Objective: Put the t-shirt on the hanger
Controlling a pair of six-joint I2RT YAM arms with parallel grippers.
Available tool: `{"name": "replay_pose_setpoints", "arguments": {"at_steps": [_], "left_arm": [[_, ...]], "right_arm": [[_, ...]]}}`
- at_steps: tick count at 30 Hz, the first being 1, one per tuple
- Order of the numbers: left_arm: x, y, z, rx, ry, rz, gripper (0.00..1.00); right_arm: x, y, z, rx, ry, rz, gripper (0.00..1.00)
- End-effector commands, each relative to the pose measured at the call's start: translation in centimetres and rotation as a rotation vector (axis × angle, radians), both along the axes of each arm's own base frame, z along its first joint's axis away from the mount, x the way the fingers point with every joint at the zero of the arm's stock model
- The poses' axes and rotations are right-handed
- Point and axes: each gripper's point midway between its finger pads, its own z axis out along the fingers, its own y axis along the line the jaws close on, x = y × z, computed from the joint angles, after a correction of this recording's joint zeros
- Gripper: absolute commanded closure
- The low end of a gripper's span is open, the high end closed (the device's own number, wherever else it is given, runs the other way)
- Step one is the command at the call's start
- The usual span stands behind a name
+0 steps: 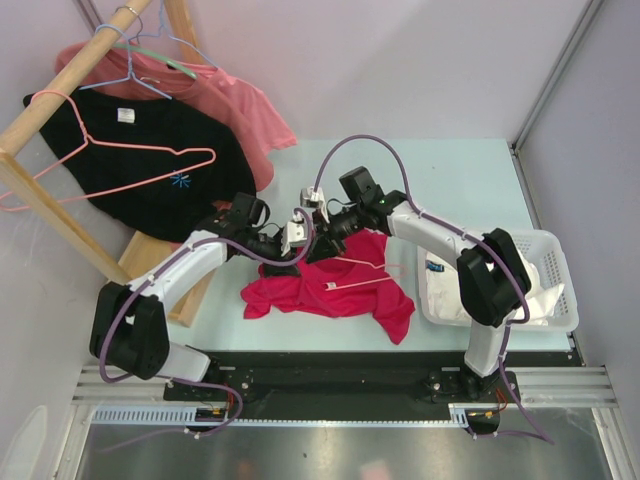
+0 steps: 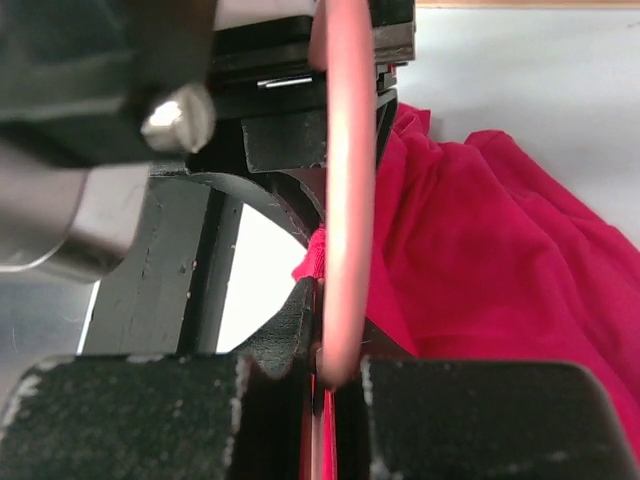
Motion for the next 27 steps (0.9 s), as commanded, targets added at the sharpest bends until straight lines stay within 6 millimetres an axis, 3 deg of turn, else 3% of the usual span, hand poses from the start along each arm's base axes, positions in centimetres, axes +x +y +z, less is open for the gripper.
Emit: {"name": "replay_pose_setpoints", "arguments": {"at_steps": [1, 4, 7, 8, 9, 11, 15, 20, 25, 27], "left_arm": [[0.5, -2.8, 4.5, -0.157, -0.051, -0.034, 0.83], [0.3, -2.5, 4.1, -0.137, -0.044, -0.028, 0.99], [-0.7, -1.4, 3.1, -0.087, -0.071, -0.055, 1.00], [-1.1, -1.0, 2.8, -0.075, -0.095, -0.076, 1.00], [-1.6, -0.5, 2.5, -0.061, -0.114, -0.077, 1.00], [-2.0, -0.1, 2.2, -0.050, -0.148, -0.098, 1.00], [-2.8, 0.4, 1.7, -0.033, -0.189, -0.133, 1.00], [-3.8, 0.3, 1.9, -0.011, -0.265, -0.199, 1.00], [-4.6, -0.3, 2.0, 0.006, -0.300, -0.236, 1.00], [-4.7, -0.3, 2.1, 0.006, -0.302, -0.238, 1.00]], "right_arm": [[0.0, 1.8, 1.4, 0.076, -0.029, 0.026, 1.00], [0.5, 1.8, 1.9, 0.072, -0.038, 0.013, 1.00], [1.1, -0.1, 2.8, 0.028, -0.027, -0.025, 0.62], [0.6, -1.2, 3.4, 0.004, -0.002, -0.037, 0.37], [0.9, -2.0, 3.7, -0.005, 0.004, -0.056, 0.21], [1.6, -4.3, 3.9, -0.039, 0.045, -0.121, 0.08], [2.8, -7.4, 3.9, -0.107, 0.145, -0.269, 0.07], [4.9, -9.6, -0.7, -0.300, 0.175, -0.476, 0.14], [4.6, -9.7, -5.7, -0.520, 0.153, -0.509, 0.21], [4.2, -9.5, -6.7, -0.565, 0.146, -0.496, 0.23]]}}
